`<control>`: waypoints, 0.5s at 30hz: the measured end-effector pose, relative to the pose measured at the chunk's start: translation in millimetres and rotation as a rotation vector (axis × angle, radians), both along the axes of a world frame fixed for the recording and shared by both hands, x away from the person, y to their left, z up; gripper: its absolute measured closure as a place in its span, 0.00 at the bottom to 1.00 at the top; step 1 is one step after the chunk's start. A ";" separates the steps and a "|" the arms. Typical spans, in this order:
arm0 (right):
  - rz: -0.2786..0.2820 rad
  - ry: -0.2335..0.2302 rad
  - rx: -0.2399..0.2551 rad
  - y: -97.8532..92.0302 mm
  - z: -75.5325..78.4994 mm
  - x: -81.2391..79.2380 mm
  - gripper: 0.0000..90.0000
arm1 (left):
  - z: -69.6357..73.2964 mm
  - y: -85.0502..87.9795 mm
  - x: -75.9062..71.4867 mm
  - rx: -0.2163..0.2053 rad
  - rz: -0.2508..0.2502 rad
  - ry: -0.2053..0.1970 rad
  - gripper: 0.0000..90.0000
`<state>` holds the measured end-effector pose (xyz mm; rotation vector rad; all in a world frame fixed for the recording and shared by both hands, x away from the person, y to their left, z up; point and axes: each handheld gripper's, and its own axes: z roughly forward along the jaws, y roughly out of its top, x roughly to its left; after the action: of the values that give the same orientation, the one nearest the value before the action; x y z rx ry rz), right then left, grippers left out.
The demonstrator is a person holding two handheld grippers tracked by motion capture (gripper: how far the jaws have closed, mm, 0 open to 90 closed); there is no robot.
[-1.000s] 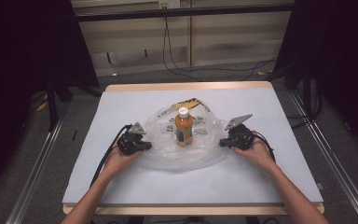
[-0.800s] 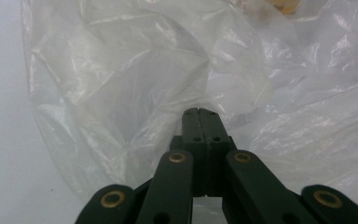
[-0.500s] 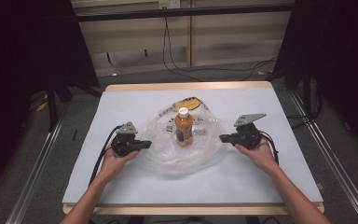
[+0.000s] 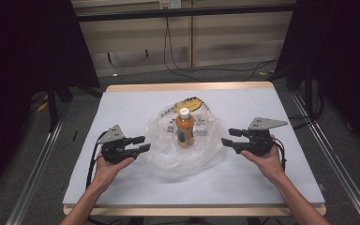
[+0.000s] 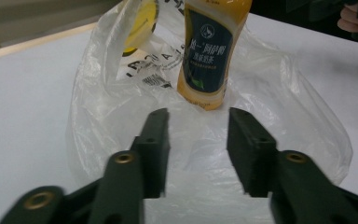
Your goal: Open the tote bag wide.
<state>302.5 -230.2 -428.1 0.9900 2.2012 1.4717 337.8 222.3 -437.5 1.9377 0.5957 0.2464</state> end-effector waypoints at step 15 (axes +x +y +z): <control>-0.143 -0.019 0.016 -24.3 0.0 -44.9 0.06 | 3.8 17.2 -35.1 -0.034 0.127 0.013 0.04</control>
<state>257.5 -254.5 -428.1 1.1092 2.0618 1.4302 302.7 239.5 -433.8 1.8726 0.7285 0.3022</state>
